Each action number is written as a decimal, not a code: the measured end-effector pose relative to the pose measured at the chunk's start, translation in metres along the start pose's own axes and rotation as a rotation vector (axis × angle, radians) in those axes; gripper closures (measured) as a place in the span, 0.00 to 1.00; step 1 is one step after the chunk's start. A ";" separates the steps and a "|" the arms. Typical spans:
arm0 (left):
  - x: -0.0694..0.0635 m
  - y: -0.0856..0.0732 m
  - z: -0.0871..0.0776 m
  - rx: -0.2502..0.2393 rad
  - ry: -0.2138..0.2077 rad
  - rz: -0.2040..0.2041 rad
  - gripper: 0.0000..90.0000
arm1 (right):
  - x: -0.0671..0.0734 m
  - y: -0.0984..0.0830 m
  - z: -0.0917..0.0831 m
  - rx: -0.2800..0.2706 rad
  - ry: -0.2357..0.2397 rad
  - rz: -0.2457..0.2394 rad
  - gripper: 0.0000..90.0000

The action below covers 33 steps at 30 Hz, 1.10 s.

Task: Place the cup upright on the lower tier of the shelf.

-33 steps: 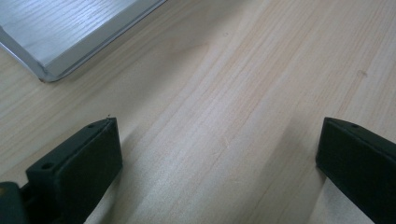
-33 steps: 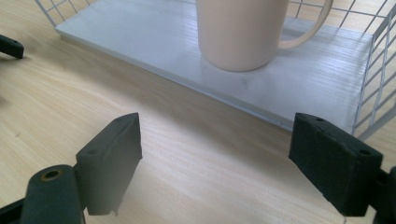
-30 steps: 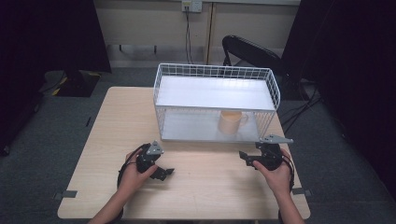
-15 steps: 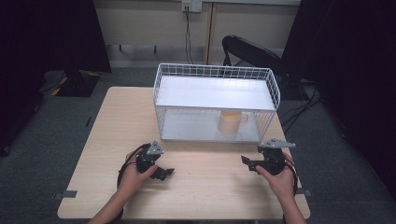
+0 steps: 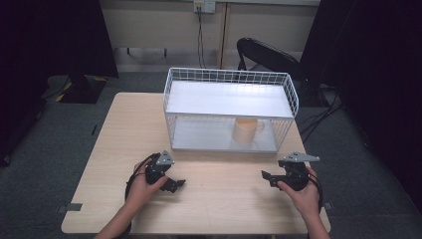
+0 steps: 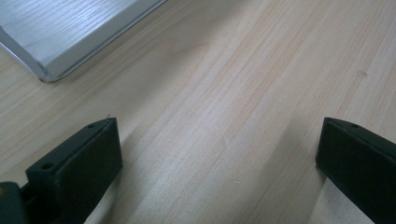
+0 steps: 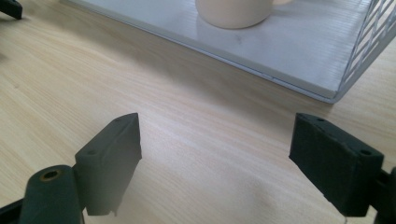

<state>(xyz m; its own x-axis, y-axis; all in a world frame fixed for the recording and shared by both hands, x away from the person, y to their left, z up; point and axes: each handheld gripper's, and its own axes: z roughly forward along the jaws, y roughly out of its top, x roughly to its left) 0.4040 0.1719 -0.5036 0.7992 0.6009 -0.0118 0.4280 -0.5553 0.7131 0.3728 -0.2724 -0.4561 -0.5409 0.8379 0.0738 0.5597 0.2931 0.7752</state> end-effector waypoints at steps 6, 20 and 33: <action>0.000 0.000 0.000 0.000 0.000 0.000 0.00 | -0.003 -0.005 -0.003 0.001 0.001 0.002 0.18; 0.000 0.000 0.000 -0.001 0.001 0.000 0.00 | -0.012 -0.020 -0.011 0.027 -0.009 -0.011 0.18; 0.000 0.000 0.000 0.000 0.000 0.000 0.00 | -0.021 -0.038 -0.007 0.050 -0.007 -0.023 0.18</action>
<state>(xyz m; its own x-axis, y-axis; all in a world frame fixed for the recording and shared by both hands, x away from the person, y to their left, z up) 0.4040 0.1719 -0.5037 0.7989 0.6013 -0.0119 0.4283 -0.5548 0.7133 0.3582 -0.3041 -0.4825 -0.5495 0.8339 0.0520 0.5778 0.3343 0.7446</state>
